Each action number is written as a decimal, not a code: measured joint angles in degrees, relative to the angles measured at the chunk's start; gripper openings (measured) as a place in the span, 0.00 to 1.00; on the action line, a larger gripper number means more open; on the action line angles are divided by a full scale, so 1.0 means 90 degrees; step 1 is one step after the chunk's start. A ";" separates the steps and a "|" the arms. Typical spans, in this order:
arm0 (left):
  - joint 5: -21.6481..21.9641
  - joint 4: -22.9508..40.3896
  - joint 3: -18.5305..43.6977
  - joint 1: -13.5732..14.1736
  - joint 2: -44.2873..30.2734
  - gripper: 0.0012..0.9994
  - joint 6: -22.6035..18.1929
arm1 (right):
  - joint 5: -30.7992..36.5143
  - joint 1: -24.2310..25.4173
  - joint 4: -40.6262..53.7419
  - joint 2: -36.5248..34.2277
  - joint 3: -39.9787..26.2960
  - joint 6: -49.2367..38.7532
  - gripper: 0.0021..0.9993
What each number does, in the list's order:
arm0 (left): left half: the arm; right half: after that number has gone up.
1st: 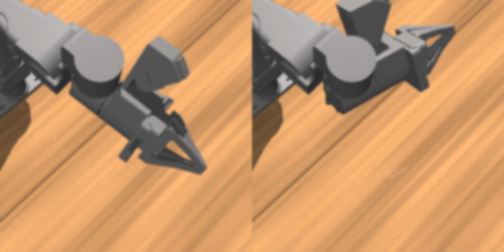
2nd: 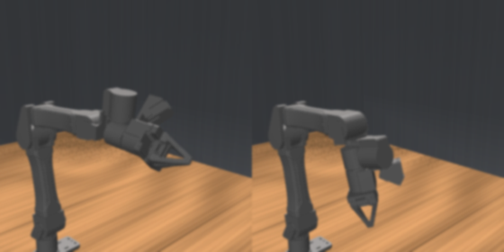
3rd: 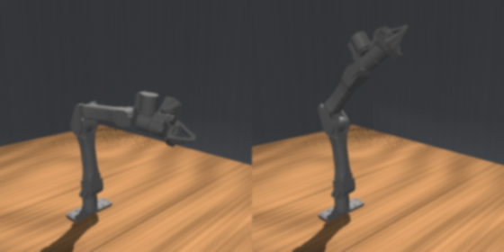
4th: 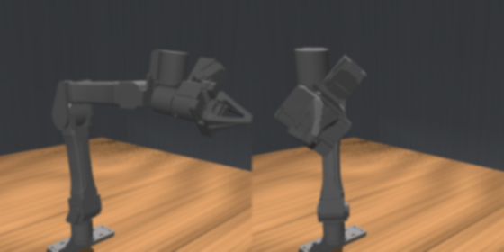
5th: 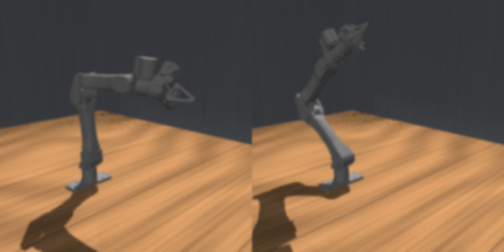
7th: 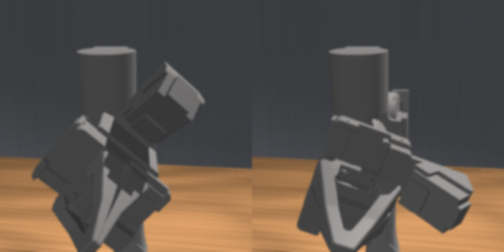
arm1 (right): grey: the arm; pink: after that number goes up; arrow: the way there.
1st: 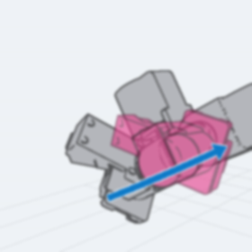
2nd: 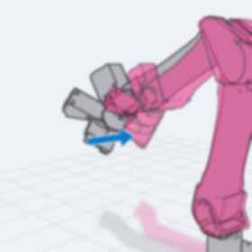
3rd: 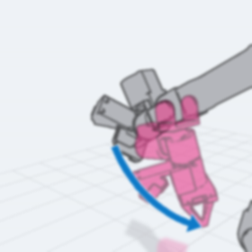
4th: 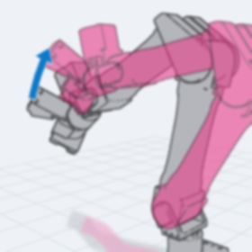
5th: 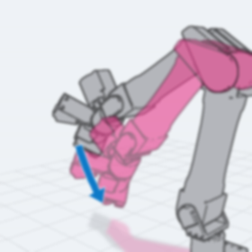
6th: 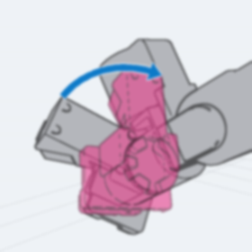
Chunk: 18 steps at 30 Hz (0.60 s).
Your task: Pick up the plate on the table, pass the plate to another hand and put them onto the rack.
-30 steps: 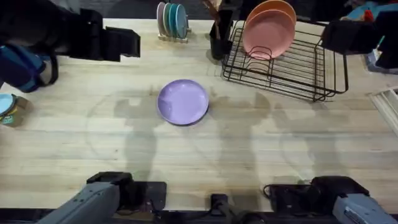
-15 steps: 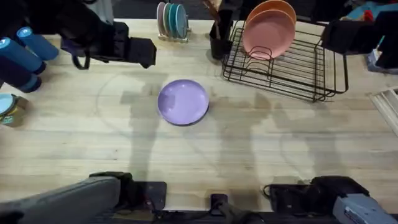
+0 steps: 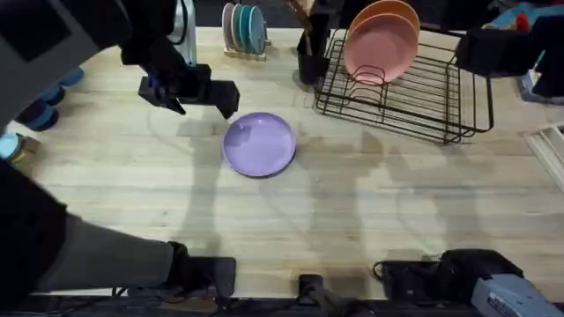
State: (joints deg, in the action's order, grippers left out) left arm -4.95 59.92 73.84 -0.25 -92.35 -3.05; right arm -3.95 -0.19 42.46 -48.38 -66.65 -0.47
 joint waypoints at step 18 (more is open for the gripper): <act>-0.0473 -0.0368 -0.0014 0.0005 -0.1365 0.99 0.0000 | 0.0000 -0.0002 0.0000 -0.0002 0.0000 0.0000 1.00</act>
State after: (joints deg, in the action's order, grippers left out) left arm -9.21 56.61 73.71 -0.21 -104.64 -3.05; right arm -3.95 -0.21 42.46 -48.40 -66.65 -0.47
